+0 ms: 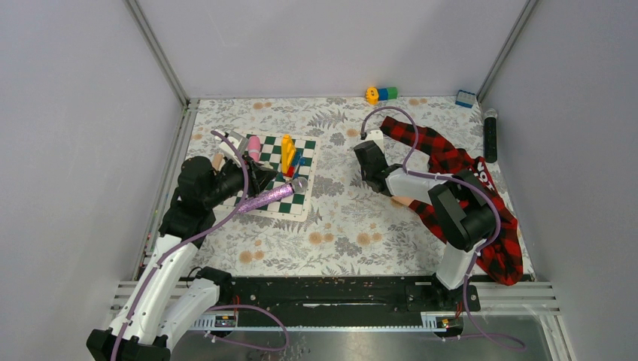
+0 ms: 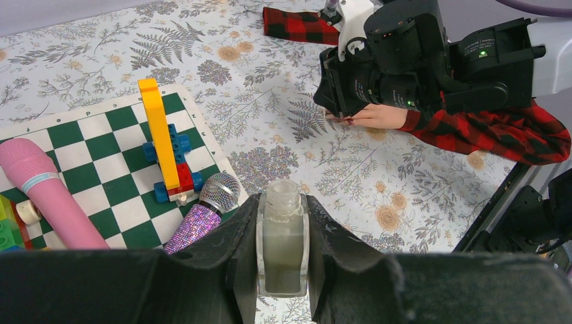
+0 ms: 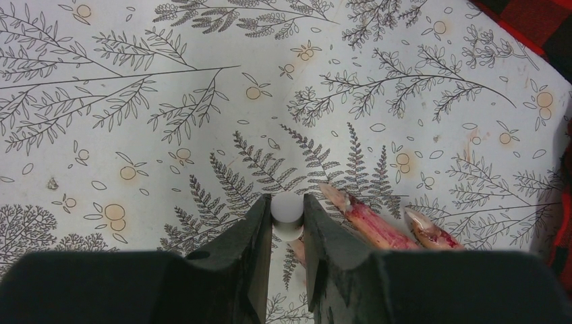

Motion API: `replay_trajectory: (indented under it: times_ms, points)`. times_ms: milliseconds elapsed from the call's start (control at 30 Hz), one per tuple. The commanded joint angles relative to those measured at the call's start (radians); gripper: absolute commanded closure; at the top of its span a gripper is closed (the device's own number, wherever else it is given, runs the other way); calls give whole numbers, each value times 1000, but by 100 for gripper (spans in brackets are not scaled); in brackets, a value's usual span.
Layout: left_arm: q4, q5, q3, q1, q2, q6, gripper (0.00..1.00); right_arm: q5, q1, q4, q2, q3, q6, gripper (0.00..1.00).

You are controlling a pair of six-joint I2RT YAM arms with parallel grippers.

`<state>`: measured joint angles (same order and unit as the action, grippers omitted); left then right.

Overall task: Paint the nails
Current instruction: Paint the nail polish on the nail.

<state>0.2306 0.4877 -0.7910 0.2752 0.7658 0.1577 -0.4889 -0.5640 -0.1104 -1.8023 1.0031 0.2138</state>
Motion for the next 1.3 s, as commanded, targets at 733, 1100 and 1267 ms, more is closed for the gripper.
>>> replay_trajectory:
  times_ms: [733,1100,1267]
  points:
    - [-68,-5,0,-5,-17,8,100,-44,-12,-32,74,-70,12,100]
    - [-68,-3,2,-6,-22,12,100,-24,-12,-34,91,-83,4,100]
    - [-70,-4,2,-5,-24,14,100,-27,-11,-31,105,-93,0,100]
